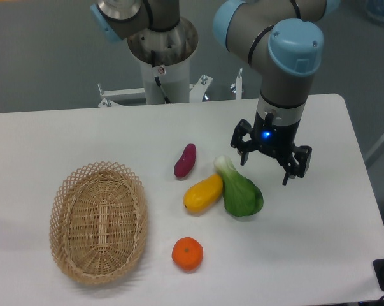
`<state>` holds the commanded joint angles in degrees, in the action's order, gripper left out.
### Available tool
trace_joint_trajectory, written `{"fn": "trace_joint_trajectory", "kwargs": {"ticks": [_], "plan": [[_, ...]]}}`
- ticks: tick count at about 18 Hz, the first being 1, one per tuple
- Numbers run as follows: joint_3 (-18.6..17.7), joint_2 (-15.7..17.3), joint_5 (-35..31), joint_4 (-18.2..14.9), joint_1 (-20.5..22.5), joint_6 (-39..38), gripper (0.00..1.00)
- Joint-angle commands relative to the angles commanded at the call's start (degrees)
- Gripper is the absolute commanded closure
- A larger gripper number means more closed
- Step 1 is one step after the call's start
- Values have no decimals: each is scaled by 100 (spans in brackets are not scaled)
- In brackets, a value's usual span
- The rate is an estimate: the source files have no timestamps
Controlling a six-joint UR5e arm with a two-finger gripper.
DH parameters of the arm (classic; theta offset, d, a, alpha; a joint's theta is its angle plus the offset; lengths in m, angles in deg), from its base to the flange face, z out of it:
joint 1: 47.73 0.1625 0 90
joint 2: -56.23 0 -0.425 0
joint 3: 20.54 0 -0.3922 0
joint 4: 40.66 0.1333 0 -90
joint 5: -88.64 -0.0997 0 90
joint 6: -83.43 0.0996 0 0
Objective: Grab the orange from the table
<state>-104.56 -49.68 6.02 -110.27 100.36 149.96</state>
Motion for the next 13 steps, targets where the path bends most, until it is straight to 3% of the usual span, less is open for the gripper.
{"fn": "trace_joint_trajectory", "kwargs": {"ticks": [13], "plan": [[-35, -26, 236, 114, -114, -869, 0]]}}
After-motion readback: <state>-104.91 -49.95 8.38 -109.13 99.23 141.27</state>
